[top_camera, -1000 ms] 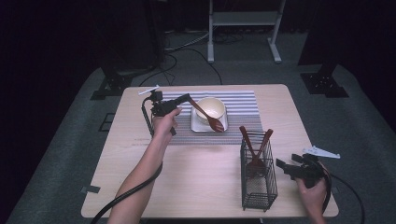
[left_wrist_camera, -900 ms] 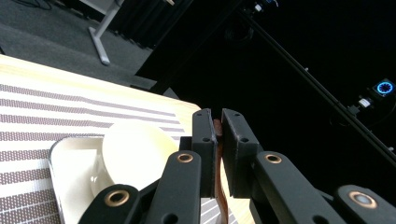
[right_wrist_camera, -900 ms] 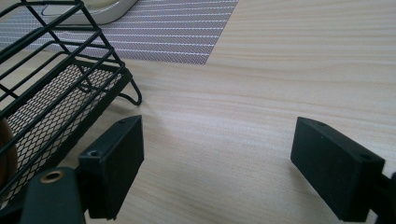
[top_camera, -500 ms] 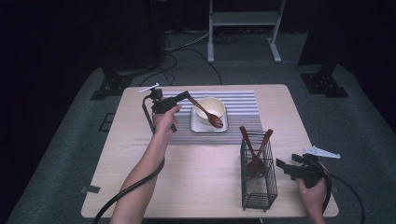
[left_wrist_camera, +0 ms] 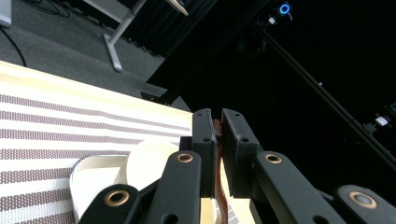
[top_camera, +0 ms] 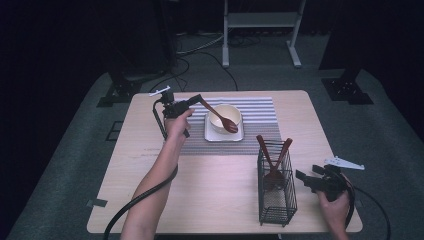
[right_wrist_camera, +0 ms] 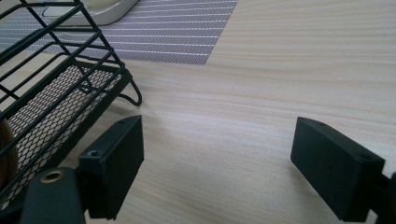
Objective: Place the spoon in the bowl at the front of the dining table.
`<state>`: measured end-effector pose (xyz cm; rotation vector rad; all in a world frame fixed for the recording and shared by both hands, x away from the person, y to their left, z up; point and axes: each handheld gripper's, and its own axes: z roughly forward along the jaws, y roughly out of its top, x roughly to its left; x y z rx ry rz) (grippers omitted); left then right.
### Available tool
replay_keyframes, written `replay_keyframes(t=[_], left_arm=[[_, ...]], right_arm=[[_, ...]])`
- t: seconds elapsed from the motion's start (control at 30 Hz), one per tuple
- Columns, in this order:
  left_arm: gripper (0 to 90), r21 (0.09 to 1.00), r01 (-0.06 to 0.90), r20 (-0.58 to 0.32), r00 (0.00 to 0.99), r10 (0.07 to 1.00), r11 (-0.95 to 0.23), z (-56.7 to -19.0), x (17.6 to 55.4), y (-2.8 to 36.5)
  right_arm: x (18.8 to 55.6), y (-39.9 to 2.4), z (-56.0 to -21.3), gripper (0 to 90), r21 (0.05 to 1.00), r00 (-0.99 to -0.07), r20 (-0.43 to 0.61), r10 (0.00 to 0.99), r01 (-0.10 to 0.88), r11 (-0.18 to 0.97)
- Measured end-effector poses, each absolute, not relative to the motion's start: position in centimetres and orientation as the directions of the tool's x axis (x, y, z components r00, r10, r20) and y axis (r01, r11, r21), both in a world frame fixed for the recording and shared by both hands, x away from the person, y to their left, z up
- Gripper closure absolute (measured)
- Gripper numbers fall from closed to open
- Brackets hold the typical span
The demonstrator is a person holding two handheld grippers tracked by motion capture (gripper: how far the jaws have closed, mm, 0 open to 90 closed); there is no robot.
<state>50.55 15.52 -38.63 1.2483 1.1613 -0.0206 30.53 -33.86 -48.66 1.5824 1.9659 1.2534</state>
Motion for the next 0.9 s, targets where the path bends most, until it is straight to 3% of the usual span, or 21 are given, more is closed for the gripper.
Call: replay_keyframes(t=[0.9], left_arm=[[84.3, 0.706, 0.565, -0.698, 0.45, 0.557, 0.427, -38.0, 52.1, 15.9]], right_arm=[[30.5, -33.9, -48.7, 16.1, 0.781, -0.331, 0.27, 0.904, 0.624, -0.005]])
